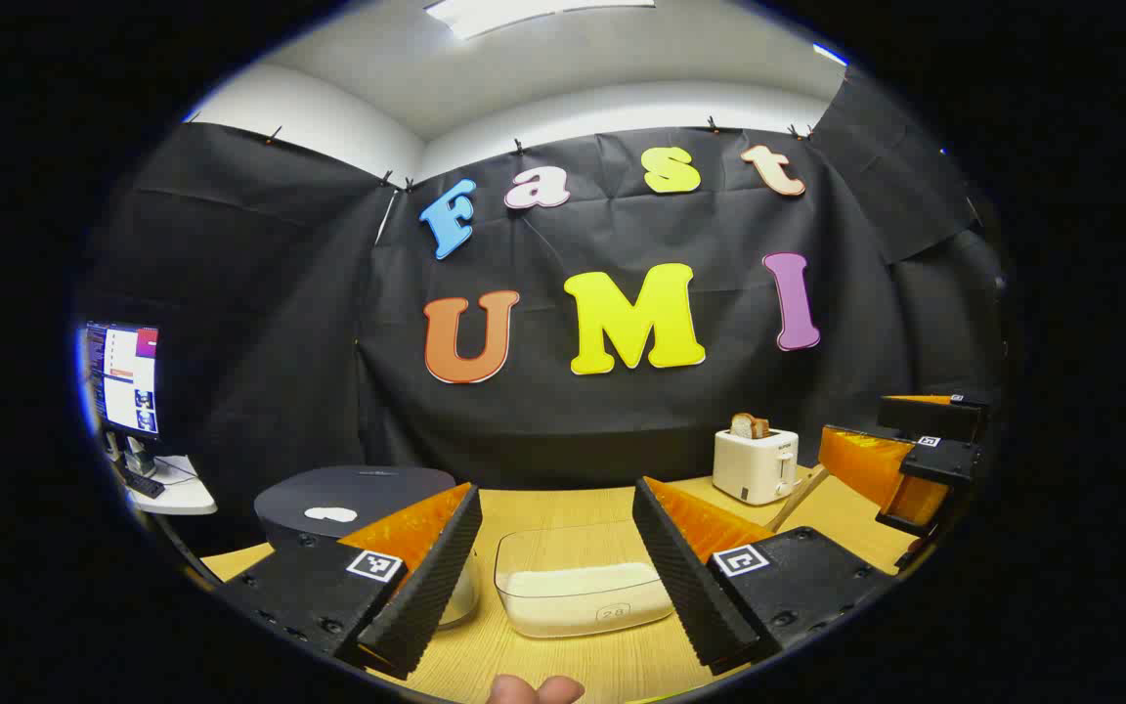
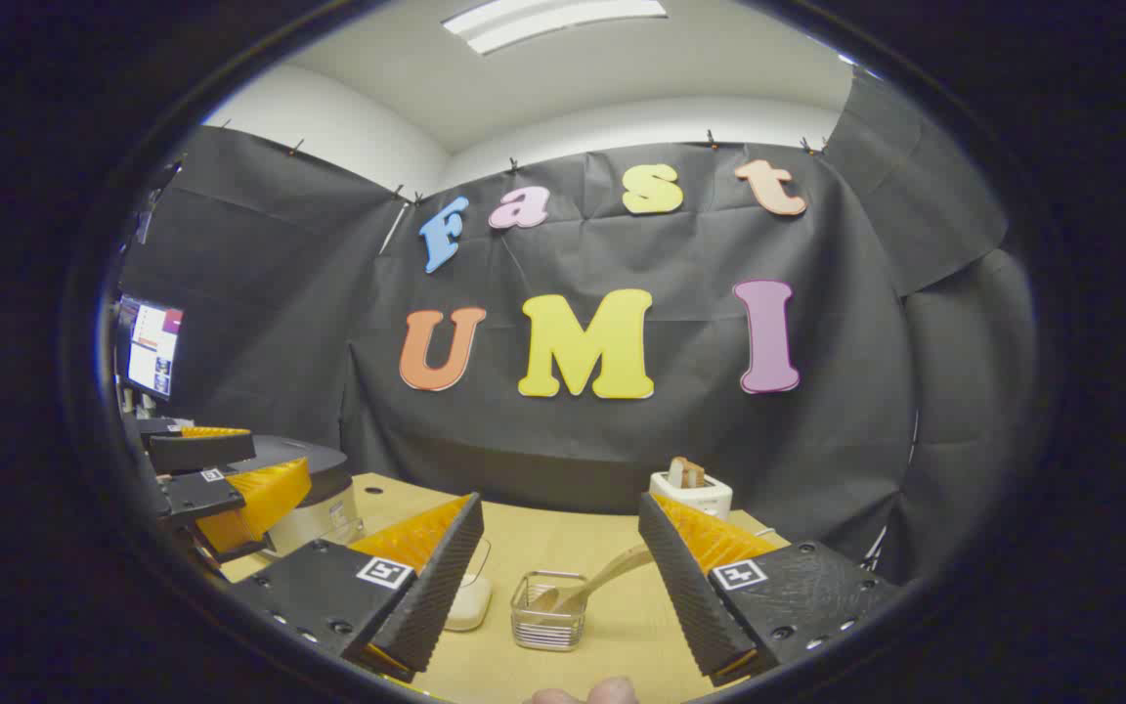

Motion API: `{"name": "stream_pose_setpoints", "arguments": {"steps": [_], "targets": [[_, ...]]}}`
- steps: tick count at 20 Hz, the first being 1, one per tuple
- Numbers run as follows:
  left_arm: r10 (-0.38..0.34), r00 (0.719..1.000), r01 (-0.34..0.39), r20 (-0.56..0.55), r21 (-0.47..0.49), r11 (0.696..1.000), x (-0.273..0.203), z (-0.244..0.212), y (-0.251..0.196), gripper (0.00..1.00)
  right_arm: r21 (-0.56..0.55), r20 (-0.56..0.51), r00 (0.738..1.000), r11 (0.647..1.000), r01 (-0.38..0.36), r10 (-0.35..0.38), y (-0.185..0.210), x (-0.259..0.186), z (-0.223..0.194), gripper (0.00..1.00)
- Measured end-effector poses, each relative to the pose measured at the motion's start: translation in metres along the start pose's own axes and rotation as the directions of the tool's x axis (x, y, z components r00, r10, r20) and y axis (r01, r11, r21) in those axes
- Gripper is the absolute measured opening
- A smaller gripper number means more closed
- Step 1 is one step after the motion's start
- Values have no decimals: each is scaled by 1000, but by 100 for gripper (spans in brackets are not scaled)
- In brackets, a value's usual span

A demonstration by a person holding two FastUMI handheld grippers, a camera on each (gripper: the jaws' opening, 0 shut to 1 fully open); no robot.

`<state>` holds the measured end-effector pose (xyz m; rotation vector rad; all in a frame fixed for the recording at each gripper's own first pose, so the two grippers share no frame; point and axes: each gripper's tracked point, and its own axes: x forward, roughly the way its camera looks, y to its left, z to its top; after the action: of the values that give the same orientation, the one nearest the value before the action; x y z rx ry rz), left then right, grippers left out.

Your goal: Close the left gripper, press the button to open the rice cooker; take a wooden spoon from the chopstick holder with the right hand, scoop a spoonful of rice and pour it into the rice cooker, then put the wooden spoon back into the chopstick holder.

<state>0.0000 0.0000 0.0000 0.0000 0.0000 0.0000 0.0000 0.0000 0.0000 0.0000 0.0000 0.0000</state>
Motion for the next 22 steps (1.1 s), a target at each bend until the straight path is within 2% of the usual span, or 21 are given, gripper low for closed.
{"name": "stream_pose_setpoints", "arguments": {"steps": [15, 22], "targets": [[29, 1000, -29, -7, -23, 999, -1, 1, 15, 99, 33, -8, 1000, 999, -21, 21, 16, 7, -5, 95], [31, 999, -31, -16, -28, 999, -2, -1, 15, 99, 12, 1, 1000, 1000, -26, 26, 19, 7, -2, 95]]}}
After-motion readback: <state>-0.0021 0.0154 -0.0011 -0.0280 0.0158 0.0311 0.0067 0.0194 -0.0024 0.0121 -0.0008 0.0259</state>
